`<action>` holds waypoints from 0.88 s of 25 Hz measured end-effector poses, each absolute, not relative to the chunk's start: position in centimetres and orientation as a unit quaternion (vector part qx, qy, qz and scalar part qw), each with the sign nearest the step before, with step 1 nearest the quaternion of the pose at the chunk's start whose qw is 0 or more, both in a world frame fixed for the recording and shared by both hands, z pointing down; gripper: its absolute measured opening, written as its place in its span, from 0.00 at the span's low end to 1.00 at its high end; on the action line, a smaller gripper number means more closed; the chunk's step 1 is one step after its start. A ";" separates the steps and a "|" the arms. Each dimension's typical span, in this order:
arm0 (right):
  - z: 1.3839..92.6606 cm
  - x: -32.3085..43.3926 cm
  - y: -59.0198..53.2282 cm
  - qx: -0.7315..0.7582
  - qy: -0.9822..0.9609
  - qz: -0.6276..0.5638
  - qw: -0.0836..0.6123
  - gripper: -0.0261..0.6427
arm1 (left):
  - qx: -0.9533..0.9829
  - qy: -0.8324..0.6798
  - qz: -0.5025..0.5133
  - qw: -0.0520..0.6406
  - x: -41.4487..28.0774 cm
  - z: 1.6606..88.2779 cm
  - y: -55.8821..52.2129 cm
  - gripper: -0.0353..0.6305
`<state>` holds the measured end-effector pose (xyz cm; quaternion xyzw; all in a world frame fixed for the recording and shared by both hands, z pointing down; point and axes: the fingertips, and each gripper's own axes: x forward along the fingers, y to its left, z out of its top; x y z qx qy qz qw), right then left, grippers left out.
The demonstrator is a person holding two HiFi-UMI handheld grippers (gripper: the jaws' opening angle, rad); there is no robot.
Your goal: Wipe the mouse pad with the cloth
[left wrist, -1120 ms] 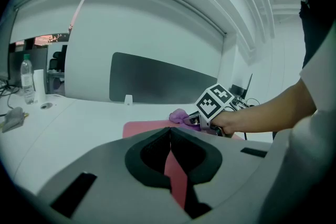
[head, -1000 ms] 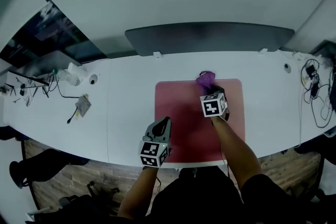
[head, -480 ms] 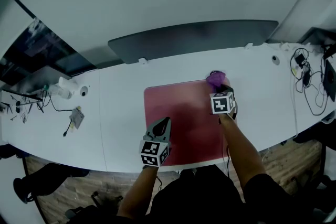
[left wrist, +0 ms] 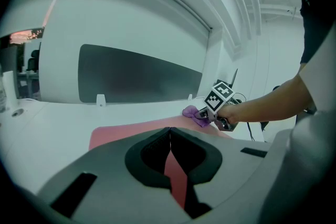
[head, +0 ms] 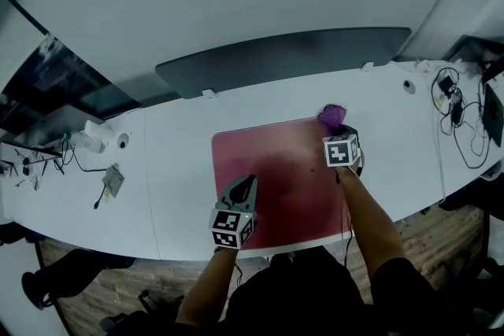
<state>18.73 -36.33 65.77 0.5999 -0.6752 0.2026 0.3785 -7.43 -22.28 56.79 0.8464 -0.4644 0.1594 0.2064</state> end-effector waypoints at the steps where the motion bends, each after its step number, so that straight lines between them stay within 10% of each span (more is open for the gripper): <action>1: 65.3 18.4 -36.4 0.601 -0.680 0.190 0.375 0.17 | 0.846 -0.465 0.159 0.207 -7.5 56.8 -22.2 0.09; 22: 61.1 -8.7 -30.0 0.434 -0.838 0.135 0.303 0.17 | 0.773 -0.579 0.129 0.224 -18.9 56.2 -14.8 0.09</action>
